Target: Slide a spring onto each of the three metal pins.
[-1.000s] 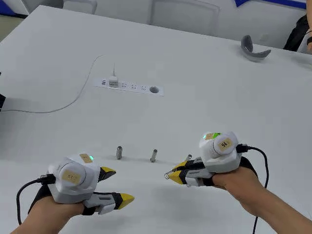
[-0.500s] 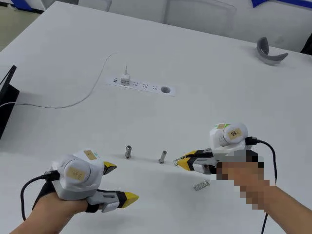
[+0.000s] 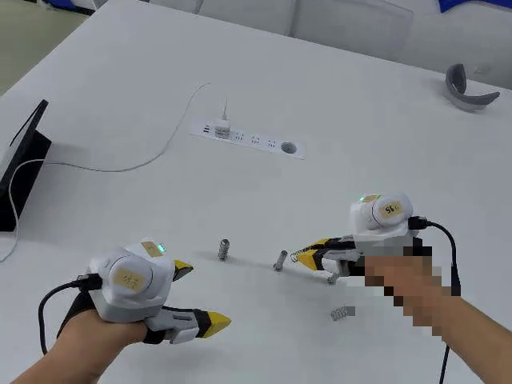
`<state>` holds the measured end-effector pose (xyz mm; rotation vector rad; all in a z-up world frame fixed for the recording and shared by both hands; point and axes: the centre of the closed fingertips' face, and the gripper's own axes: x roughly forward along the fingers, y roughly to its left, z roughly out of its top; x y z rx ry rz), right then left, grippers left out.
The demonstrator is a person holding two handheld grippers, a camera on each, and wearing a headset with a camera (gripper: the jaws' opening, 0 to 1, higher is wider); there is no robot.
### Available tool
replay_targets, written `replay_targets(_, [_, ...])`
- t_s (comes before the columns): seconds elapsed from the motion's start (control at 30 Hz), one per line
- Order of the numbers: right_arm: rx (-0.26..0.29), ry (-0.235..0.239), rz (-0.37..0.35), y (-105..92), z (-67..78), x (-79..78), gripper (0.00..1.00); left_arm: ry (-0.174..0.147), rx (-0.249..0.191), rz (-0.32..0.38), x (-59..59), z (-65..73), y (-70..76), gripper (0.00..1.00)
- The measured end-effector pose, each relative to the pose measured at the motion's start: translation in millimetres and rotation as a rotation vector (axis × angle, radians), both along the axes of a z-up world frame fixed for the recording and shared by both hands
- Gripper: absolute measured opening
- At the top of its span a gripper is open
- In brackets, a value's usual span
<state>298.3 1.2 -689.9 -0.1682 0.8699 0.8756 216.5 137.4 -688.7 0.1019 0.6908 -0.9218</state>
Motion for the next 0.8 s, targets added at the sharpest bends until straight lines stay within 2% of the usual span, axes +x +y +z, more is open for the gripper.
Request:
replay_targets(0.33, [-0.029,-0.003,0.051,10.3,-3.4,5.5,0.13,0.011,-0.011,0.020,2.3,0.1,4.0,0.66])
replay_targets(0.8, [-0.095,-0.012,0.119,16.7,-10.9,7.6,0.13,0.020,-0.007,0.030,-1.7,-3.0,12.6,0.66])
